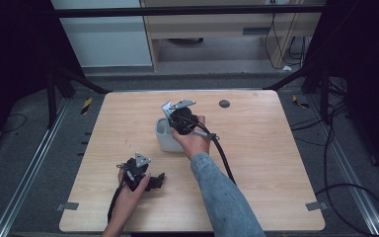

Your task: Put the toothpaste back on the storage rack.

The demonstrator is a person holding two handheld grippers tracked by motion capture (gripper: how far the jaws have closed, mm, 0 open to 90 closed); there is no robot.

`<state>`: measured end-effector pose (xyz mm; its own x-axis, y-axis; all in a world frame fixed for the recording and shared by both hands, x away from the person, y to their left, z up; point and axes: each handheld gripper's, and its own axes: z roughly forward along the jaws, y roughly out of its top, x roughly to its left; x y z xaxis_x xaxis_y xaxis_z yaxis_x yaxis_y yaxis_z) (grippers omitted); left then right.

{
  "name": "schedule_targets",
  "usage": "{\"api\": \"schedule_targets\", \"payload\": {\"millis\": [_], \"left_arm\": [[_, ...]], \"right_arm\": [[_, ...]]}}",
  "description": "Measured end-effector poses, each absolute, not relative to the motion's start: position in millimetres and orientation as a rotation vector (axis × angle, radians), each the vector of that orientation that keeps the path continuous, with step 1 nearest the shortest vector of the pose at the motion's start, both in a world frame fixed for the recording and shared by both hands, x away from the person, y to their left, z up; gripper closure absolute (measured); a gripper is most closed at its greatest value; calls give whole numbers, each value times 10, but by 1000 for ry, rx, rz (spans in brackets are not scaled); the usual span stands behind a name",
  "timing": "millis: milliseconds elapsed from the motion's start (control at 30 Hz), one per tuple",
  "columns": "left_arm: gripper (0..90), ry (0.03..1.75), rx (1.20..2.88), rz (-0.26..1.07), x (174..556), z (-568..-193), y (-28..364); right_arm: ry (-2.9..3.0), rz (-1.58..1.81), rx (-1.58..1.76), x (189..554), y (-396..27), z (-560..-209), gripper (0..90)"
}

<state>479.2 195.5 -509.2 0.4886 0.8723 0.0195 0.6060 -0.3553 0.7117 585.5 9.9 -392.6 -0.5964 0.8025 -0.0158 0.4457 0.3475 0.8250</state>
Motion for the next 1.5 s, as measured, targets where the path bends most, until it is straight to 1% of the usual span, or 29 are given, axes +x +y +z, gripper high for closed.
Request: {"api": "schedule_targets", "payload": {"millis": [800, 1067, 1167, 1233, 1333, 1500], "left_arm": [[0, 1212, 2088, 530, 4787, -5092, 1950], [0, 1213, 2088, 529, 4787, -5091, 1950], [0, 1213, 2088, 530, 4787, -5091, 1950], [0, 1212, 2089, 529, 4787, -5091, 1950], [0, 1213, 2088, 529, 4787, -5091, 1950], [0, 1212, 2088, 531, 4788, -5091, 1945]], "right_arm": [[2182, 1169, 1078, 5704, -32, -3838, 743], [2179, 1179, 1094, 5685, -113, -3770, 639], [2180, 1178, 1098, 5681, -155, -3755, 620], [2180, 1179, 1100, 5677, -178, -3749, 592], [2188, 1179, 1101, 5661, -214, -3734, 536], [2203, 1175, 1118, 5649, -284, -3718, 397]]}}
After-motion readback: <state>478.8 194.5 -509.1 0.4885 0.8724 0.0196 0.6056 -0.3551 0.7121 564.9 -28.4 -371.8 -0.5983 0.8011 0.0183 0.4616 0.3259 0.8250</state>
